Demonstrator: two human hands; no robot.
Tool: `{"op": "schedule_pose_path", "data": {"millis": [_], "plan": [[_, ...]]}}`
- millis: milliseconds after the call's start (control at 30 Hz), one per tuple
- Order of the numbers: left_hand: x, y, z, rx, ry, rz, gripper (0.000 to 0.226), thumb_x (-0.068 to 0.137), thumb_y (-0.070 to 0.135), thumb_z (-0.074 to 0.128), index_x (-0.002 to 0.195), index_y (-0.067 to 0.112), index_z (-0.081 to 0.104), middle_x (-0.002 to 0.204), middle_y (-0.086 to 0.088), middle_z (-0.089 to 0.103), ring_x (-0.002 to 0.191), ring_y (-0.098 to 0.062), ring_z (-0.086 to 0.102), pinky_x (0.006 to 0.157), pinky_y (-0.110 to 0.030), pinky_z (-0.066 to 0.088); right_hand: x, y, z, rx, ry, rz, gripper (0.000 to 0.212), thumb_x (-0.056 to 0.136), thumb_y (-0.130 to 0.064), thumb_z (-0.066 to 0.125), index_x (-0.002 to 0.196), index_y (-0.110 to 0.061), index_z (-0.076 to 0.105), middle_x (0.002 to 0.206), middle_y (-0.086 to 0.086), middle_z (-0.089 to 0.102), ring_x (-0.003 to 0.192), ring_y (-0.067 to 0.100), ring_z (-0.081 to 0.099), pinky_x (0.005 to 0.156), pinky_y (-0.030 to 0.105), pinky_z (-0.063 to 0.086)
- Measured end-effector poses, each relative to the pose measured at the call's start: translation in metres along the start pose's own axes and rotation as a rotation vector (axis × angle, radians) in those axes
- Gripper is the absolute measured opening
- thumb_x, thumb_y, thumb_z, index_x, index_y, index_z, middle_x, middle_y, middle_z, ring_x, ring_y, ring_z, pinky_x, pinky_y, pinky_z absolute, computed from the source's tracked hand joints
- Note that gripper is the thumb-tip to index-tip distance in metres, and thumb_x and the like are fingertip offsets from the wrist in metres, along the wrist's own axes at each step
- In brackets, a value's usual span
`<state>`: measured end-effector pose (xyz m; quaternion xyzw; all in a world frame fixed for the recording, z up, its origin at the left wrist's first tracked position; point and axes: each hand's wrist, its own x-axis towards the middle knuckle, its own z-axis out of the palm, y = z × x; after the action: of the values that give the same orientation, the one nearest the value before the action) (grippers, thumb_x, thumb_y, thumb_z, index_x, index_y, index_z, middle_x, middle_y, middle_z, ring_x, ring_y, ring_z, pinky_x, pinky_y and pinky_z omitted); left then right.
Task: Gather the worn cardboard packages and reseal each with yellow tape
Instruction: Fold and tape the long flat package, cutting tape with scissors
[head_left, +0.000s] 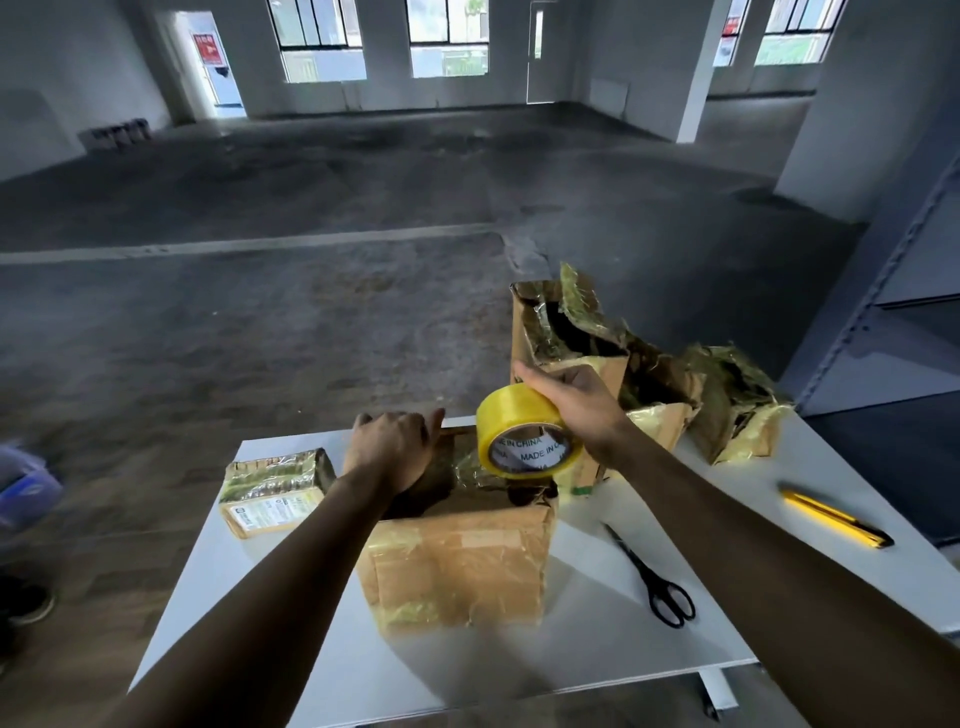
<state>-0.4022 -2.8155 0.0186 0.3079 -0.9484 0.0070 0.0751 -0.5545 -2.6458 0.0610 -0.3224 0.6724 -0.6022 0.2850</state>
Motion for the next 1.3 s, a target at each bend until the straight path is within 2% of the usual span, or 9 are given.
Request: {"op": "schedule_pose_path", "data": {"millis": [167, 300, 433, 533, 667, 933, 1067, 1200, 1300], "plan": [[0.01, 0.047, -0.003, -0.139, -0.119, 0.025, 0.022, 0.093, 0.025, 0.053, 0.11, 0.015, 0.064, 0.11, -0.016, 0.069, 0.105, -0.039, 0.064, 0.079, -0.042, 0.053, -0.011, 0.02, -0.007, 0.229, -0.002, 0.079, 0.084, 0.07, -0.069, 0.074, 0.098, 0.009, 0.066, 0.096, 0.035, 0.063, 0.093, 0.043, 0.068, 0.094, 0.051, 0.053], [0.007, 0.051, 0.005, -0.033, -0.115, -0.006, 0.023, 0.092, 0.022, 0.054, 0.109, 0.011, 0.066, 0.111, -0.019, 0.07, 0.106, -0.038, 0.065, 0.081, -0.039, 0.05, -0.016, 0.032, 0.0, 0.289, 0.024, 0.126, 0.06, 0.069, -0.072, 0.072, 0.07, -0.012, 0.065, 0.08, 0.02, 0.064, 0.083, 0.032, 0.065, 0.085, 0.039, 0.054], [0.007, 0.045, 0.01, 0.005, -0.047, 0.026, 0.027, 0.096, 0.023, 0.048, 0.11, 0.012, 0.068, 0.107, -0.017, 0.072, 0.102, -0.039, 0.065, 0.085, -0.039, 0.049, -0.012, 0.009, 0.0, 0.228, 0.084, 0.064, 0.043, 0.081, -0.048, 0.076, 0.087, -0.006, 0.068, 0.08, 0.016, 0.062, 0.076, 0.025, 0.061, 0.072, 0.032, 0.05], [0.01, 0.039, 0.019, 0.182, -0.048, 0.113, 0.047, 0.106, 0.028, 0.031, 0.153, 0.022, 0.031, 0.113, -0.009, 0.069, 0.099, -0.036, 0.066, 0.085, -0.04, 0.047, -0.007, -0.003, -0.027, 0.125, 0.178, -0.02, 0.026, 0.086, -0.035, 0.075, 0.081, -0.01, 0.073, 0.077, -0.002, 0.074, 0.071, 0.01, 0.068, 0.071, 0.024, 0.053], [0.011, 0.048, 0.016, 0.242, -0.083, 0.158, 0.058, 0.107, 0.026, 0.027, 0.158, 0.022, 0.001, 0.121, -0.009, 0.062, 0.104, -0.034, 0.063, 0.089, -0.041, 0.044, -0.01, 0.012, -0.057, 0.01, 0.113, 0.0, 0.058, 0.08, -0.056, 0.073, 0.077, 0.002, 0.073, 0.079, 0.021, 0.072, 0.07, 0.029, 0.068, 0.072, 0.038, 0.053], [0.02, 0.083, 0.009, 0.052, -0.066, 0.144, 0.048, 0.107, 0.035, 0.028, 0.154, 0.025, 0.029, 0.126, -0.011, 0.063, 0.11, -0.035, 0.062, 0.086, -0.039, 0.046, -0.013, 0.029, -0.067, 0.14, 0.02, 0.014, 0.052, 0.096, -0.029, 0.063, 0.045, -0.027, 0.067, 0.053, -0.01, 0.063, 0.051, 0.003, 0.06, 0.057, 0.019, 0.047], [0.034, 0.108, 0.018, -0.328, -0.069, 0.037, 0.068, 0.1, 0.059, 0.02, 0.109, 0.011, 0.068, 0.105, -0.025, 0.069, 0.098, -0.042, 0.066, 0.079, -0.046, 0.053, -0.016, 0.042, -0.069, 0.338, 0.089, 0.037, 0.036, 0.096, -0.031, 0.062, 0.067, -0.014, 0.075, 0.069, 0.009, 0.07, 0.066, 0.022, 0.067, 0.068, 0.031, 0.053], [0.029, 0.115, 0.015, -0.162, -0.072, 0.058, 0.044, 0.104, 0.042, 0.038, 0.11, 0.012, 0.07, 0.108, -0.021, 0.07, 0.102, -0.041, 0.065, 0.081, -0.04, 0.049, -0.017, 0.06, -0.066, 0.615, 0.183, 0.221, 0.057, 0.082, -0.043, 0.074, 0.115, 0.003, 0.07, 0.11, 0.026, 0.07, 0.102, 0.041, 0.068, 0.082, 0.044, 0.059], [0.026, 0.114, 0.014, -0.077, -0.059, 0.074, 0.025, 0.094, 0.03, 0.055, 0.103, 0.013, 0.071, 0.107, -0.019, 0.071, 0.103, -0.04, 0.064, 0.08, -0.037, 0.048, -0.014, 0.05, -0.059, 0.52, 0.161, 0.229, 0.071, 0.067, -0.058, 0.082, 0.112, -0.005, 0.073, 0.106, 0.018, 0.073, 0.1, 0.034, 0.071, 0.086, 0.044, 0.058]]}}
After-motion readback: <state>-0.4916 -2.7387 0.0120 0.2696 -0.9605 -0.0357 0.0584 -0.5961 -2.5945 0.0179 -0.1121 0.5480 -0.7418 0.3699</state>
